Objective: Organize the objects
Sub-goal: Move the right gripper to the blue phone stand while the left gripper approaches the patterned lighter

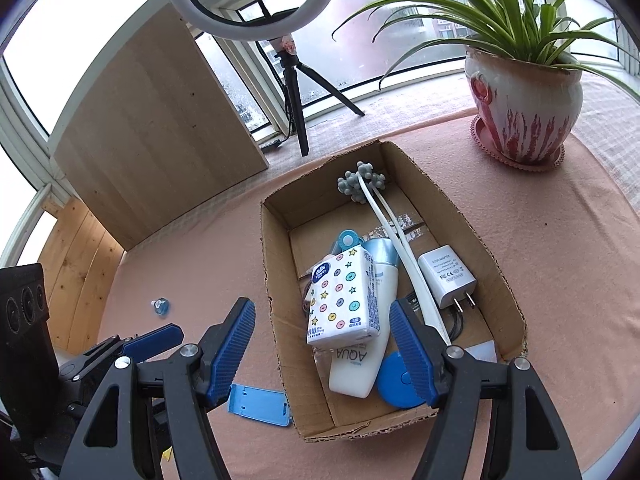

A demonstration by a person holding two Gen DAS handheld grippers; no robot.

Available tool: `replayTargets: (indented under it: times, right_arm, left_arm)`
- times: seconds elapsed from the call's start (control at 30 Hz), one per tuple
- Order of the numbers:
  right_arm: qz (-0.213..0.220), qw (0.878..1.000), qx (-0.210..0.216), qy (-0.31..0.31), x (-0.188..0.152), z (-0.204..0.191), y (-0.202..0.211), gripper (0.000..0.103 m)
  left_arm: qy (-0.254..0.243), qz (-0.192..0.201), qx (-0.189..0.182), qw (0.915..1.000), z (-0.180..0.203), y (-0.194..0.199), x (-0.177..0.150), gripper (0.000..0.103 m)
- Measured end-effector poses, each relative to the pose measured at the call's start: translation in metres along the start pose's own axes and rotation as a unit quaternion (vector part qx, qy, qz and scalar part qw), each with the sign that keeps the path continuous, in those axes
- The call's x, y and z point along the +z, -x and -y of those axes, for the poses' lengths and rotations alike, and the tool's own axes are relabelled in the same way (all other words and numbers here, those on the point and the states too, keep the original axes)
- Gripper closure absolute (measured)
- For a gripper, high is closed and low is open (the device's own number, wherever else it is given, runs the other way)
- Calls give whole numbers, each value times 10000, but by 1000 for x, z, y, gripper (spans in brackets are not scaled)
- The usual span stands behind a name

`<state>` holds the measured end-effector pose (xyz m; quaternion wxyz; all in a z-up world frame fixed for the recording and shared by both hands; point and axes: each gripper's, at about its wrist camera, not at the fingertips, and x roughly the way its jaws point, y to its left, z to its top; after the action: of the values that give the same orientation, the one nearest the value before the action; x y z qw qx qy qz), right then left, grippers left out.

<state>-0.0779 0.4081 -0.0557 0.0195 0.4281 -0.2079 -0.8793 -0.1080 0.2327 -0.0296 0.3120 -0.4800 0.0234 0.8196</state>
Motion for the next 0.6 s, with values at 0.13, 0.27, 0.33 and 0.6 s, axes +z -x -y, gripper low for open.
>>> replayTargets:
  times: [0.13,0.27,0.33,0.6]
  right_arm:
    - [123,9999,6,19,-7,-6,2,36]
    - [227,9997,4,97,-15,-14,3,33]
    - [244,9995,24,173,-19,-20,2,33]
    - [-230,9973,366,587,-36,-53,-11,33]
  left_arm:
    - [188,-34,97,9998,-22,12,-12,15]
    - [457,-93,254,9986,-52,24,-29,15]
    - [634,-106,362,9973,-69,31,-39,15]
    - [1443,-147,709,9869,-141,60,-92,15]
